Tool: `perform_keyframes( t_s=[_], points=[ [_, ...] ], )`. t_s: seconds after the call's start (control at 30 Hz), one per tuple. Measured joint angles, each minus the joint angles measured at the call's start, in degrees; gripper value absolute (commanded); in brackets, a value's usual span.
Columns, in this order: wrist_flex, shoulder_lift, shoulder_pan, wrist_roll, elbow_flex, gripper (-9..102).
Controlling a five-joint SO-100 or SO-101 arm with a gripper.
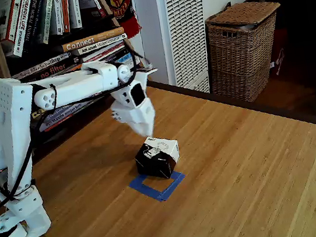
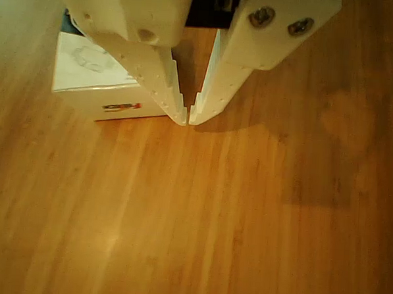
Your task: Push the box on top of the target
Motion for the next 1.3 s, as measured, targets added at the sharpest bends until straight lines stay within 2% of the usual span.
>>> perform_keyframes(
  t_s=[0.53,1.3],
  points=[
    [1.14,0.35,-1.58,-0.35,2.29,0],
    [0.62,0.00,3.16,-4.31,-0.44,0]
  ],
)
